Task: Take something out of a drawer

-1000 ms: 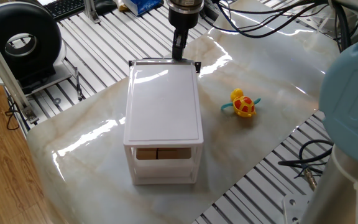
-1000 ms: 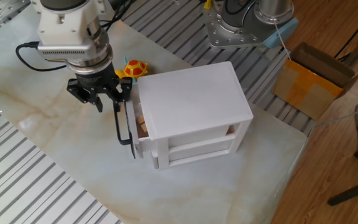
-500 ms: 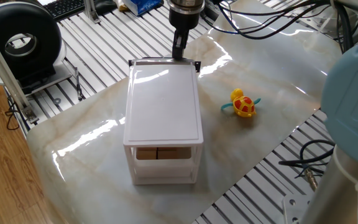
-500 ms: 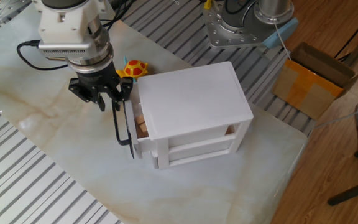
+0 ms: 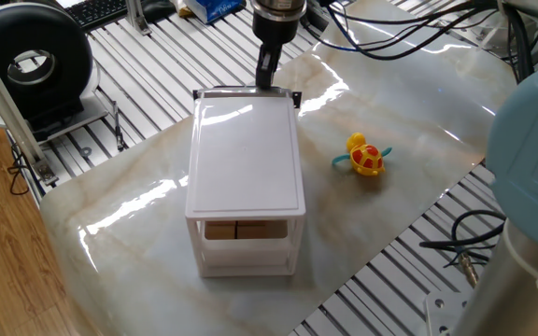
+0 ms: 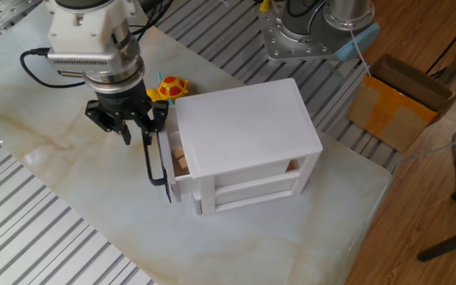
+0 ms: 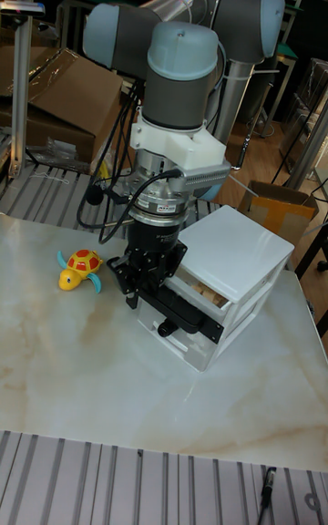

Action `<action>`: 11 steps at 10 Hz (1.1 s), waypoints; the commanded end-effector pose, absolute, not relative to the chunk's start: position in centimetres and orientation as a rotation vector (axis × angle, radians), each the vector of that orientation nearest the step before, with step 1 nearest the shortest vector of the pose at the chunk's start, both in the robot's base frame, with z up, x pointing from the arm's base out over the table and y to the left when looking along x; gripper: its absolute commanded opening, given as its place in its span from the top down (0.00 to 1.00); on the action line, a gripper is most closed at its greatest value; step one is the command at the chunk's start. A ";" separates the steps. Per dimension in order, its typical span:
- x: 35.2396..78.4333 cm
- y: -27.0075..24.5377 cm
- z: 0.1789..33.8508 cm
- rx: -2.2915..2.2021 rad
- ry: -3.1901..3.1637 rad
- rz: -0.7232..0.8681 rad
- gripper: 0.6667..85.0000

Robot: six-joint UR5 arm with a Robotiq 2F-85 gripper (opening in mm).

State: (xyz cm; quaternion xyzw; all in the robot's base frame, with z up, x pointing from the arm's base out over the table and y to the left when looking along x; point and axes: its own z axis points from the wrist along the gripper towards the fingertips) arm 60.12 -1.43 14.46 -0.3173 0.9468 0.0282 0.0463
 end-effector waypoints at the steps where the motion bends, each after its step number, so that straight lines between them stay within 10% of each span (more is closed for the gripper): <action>1: 61.2 -2.5 14.6 -0.982 2.877 0.084 0.55; 11: 63.3 -5.1 14.6 -0.910 2.899 0.020 0.57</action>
